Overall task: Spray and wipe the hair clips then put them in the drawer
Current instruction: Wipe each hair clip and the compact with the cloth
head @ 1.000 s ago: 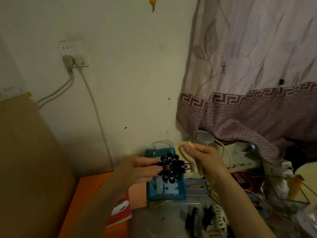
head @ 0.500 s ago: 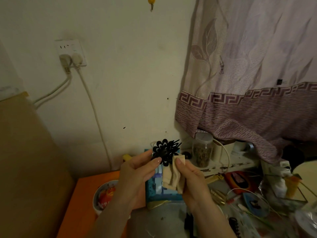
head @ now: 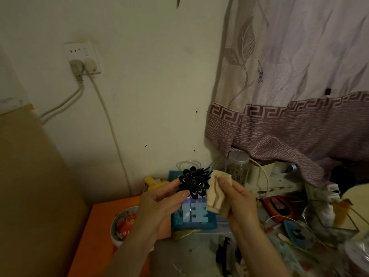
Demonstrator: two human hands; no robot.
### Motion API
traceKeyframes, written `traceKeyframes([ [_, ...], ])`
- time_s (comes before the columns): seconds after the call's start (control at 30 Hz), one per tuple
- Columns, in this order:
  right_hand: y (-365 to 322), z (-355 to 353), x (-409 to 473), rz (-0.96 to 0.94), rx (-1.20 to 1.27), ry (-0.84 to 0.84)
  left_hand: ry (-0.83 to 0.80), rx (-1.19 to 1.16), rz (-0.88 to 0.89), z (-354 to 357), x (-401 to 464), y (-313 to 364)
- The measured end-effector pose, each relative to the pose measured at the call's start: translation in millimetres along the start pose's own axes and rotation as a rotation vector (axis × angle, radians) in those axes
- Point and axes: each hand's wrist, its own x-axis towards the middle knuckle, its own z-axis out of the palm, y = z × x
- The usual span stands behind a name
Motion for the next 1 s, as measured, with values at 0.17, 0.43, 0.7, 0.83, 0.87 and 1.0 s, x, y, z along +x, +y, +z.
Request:
traceKeyframes([
  [0.17, -2, -9, 2, 0.028, -0.057, -0.049, 0.031, -0.063, -0.025, -6, 2, -1],
  [0.43, 20, 5, -10, 0.078, -0.017, -0.235, 0.007, -0.037, -0.026, 2, 0, -8],
  [0.7, 13, -7, -4, 0.041, 0.006, -0.192, -0.005, -0.033, -0.019, -7, -6, -9],
  [0.83, 8, -15, -1, 0.030, -0.016, -0.107, -0.013, -0.067, -0.044, -10, -5, -11],
  [0.87, 9, -16, -2, 0.038, -0.024, -0.116, -0.025, -0.077, -0.056, -9, -5, -12],
  [1.0, 19, -11, -13, 0.144, -0.016, -0.282, -0.088, -0.091, -0.110, -4, -5, -18],
])
